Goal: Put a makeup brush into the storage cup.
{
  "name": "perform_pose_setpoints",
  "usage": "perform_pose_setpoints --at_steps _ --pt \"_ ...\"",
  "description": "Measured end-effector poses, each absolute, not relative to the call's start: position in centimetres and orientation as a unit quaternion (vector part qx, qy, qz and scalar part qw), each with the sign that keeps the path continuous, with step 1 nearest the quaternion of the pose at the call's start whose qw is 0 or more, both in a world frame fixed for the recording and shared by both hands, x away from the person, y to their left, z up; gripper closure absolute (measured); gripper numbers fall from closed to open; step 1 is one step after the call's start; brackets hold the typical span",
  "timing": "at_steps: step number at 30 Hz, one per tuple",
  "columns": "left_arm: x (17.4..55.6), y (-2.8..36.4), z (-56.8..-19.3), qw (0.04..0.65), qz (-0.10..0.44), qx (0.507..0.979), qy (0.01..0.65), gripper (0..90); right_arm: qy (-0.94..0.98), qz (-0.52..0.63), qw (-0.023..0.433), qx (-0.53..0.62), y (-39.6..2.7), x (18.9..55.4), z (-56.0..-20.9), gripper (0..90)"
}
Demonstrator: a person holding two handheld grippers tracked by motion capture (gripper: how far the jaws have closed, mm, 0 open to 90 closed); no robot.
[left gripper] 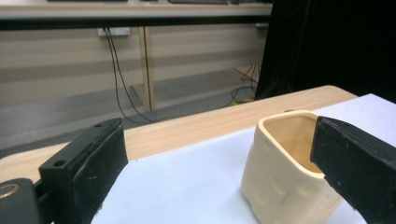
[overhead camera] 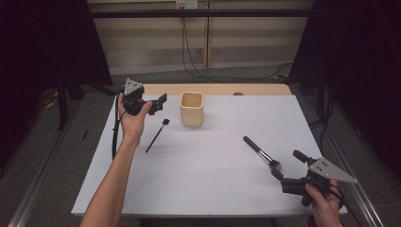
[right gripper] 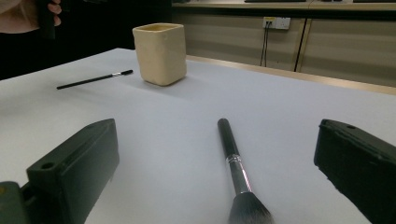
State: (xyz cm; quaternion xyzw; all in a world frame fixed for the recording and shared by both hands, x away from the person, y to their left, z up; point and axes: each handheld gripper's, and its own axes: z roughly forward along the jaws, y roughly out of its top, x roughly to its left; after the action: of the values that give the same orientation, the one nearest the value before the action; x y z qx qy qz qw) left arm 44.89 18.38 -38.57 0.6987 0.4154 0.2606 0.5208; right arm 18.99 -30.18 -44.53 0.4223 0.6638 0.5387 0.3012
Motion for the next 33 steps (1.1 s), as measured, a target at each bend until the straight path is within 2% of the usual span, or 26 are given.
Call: perform_pose_setpoints --at_steps 17,33 --pt "46.3 18.7 -38.0 0.404 0.208 0.775 0.439 4.2 0.667 0.536 0.301 0.421 -30.2 19.0 -44.5 0.0" --pt "48.1 17.4 -38.9 0.257 0.101 0.843 0.462 5.2 0.669 0.534 0.3 0.421 -30.3 19.0 -44.6 0.0"
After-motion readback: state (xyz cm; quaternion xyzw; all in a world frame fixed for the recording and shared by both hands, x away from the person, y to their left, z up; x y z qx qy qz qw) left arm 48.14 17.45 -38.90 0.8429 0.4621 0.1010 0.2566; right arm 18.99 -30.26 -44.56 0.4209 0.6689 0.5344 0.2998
